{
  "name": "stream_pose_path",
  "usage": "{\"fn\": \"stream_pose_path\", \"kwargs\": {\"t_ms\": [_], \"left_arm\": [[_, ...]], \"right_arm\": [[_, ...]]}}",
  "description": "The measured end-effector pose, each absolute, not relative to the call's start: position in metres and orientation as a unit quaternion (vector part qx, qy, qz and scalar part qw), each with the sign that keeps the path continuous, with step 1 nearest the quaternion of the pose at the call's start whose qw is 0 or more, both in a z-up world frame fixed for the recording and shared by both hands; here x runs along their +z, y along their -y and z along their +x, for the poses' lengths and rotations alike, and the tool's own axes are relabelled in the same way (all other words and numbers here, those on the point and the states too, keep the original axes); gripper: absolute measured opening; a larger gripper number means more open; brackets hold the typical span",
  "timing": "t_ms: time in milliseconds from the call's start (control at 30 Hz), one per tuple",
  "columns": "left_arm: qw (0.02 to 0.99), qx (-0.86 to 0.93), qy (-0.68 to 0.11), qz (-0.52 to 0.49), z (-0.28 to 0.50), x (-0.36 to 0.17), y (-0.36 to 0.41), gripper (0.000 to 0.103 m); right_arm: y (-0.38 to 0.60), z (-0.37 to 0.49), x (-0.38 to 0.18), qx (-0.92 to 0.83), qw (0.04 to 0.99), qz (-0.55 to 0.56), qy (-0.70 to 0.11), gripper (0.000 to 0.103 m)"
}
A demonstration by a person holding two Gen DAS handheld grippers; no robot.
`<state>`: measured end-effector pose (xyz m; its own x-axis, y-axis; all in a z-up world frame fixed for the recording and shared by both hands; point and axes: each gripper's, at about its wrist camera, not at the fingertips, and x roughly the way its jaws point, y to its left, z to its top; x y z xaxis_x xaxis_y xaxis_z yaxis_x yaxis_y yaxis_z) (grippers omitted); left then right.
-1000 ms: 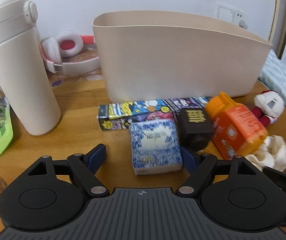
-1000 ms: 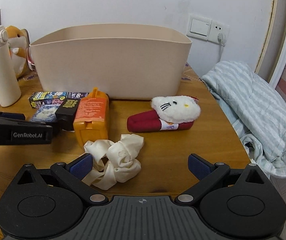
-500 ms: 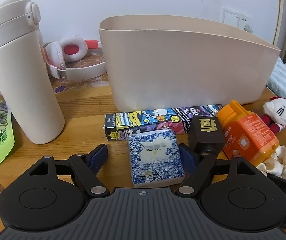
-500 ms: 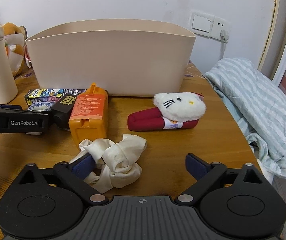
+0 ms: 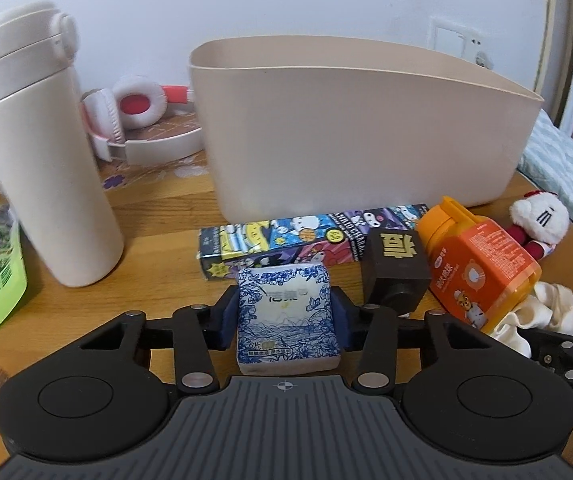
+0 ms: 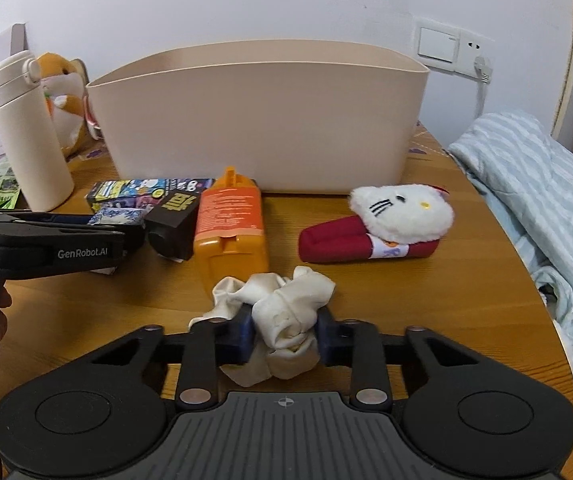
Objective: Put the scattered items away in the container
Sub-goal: 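Grasp the blue-white tissue pack with the left tool while the right tool grasps the cream scrunchie, then lift both items over the basket and open both tools to release them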
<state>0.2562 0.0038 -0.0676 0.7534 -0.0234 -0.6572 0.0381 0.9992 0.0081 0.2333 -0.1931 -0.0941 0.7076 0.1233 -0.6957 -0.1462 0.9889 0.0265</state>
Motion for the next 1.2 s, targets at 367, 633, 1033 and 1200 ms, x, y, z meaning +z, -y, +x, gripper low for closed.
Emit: {"fn": "stream_pose_path", "kwargs": {"t_ms": [367,633,1033,1200], "left_arm": [[0.941,-0.009,-0.338,0.003,0.241,-0.056,-0.013,0.047],[0.95,-0.028,-0.309,0.006,0.228,-0.029,-0.011,0.047],[0.964,-0.052,-0.259,0.004,0.215,0.014,0.002,0.047],[0.967,-0.055,-0.25,0.006,0.222,0.025,0.004,0.047]], "right_arm": [[0.198,0.219,-0.081,0.077,0.929,-0.011,-0.361,0.012],[0.199,0.207,-0.049,0.084,0.941,-0.02,-0.328,0.012],[0.204,0.206,-0.009,0.084,0.955,-0.023,-0.282,0.012],[0.214,0.212,0.003,0.077,0.96,-0.013,-0.268,0.013]]}}
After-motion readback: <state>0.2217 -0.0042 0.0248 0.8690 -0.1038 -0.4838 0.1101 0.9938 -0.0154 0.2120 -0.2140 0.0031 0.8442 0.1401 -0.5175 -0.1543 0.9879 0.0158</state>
